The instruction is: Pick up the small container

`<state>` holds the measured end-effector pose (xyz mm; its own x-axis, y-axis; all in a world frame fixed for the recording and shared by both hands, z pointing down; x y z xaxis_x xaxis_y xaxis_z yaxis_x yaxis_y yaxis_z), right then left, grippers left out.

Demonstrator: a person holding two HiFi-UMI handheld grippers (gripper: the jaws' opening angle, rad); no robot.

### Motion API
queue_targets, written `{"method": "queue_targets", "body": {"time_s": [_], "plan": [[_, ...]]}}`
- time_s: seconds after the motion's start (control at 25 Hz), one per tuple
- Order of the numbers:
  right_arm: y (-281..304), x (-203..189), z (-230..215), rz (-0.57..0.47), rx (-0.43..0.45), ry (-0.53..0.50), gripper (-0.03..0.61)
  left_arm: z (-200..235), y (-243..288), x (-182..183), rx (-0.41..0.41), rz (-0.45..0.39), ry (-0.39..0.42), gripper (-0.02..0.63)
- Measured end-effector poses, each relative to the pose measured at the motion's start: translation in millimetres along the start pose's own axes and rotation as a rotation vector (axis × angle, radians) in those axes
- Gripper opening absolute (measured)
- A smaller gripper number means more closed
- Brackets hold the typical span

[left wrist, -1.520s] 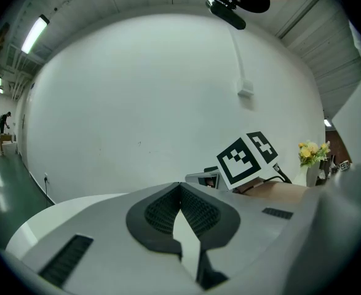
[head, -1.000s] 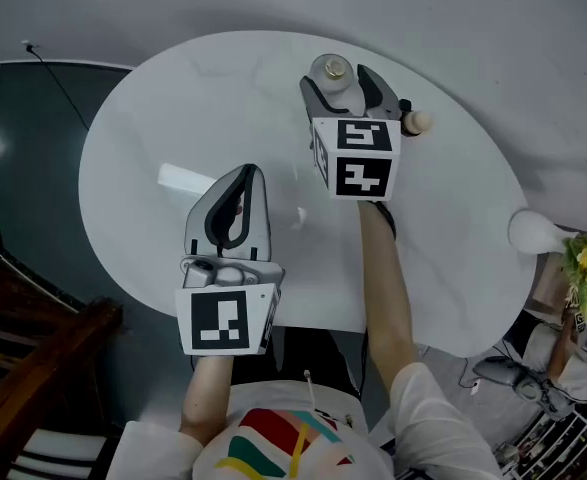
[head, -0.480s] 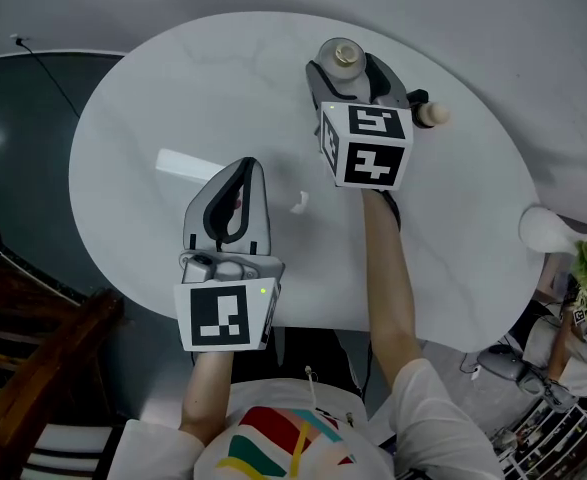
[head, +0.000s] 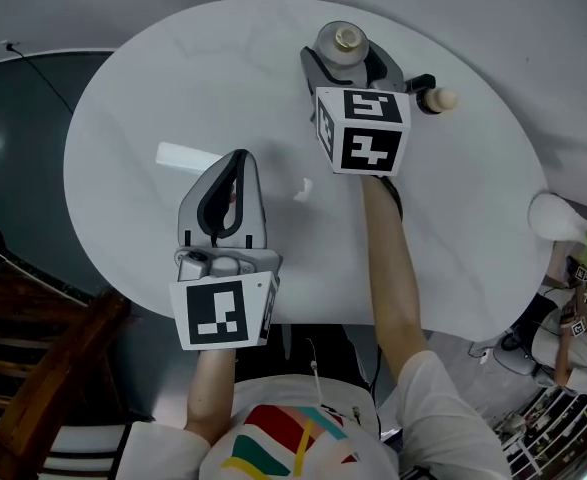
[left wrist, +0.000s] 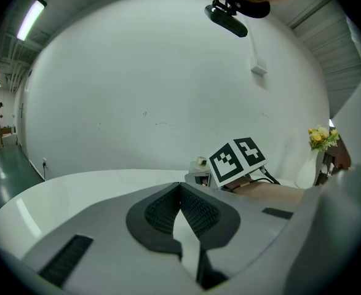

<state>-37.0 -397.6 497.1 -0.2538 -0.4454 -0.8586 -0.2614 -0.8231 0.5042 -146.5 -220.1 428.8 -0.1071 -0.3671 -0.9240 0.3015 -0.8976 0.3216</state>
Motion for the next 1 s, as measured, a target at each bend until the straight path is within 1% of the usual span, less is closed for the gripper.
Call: {"method": "queue_targets", "body": {"time_s": [0.24,0.72,0.88,1.0], "plan": [[0.9,-1.5,-0.5,-0.017,-0.013,0.007,0.327,4.4,0.6,-7.8,0.000,0.026,0.014,0.017],[1.3,-2.0,-0.5,-0.010,-0.025,0.016,0.327,1.0,0.5,-9.9,-0.015,0.029,0.010,0.017],[1.5,-2.7,-1.6,-0.011,-0.033,0.025,0.327,-1.0,0.2,-7.1,-0.013,0.009,-0.003,0.017],[1.4,-2.7,-2.5,-0.013,-0.034,0.030,0.327,-0.5,-2.5,-8.3,-0.012,0.019,0.007,0.017]]}}
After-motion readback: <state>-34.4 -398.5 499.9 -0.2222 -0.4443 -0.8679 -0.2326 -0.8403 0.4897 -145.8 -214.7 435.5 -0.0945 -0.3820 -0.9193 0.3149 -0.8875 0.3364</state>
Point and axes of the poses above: the fingertips, and each gripper's own axes: y forward along the fingers, z to its left, x out of its top, the point moved 5 cm from there along -y, backward along the fingers, and after that the axes turned 10 degrees about -x, right-handed, at the moved point
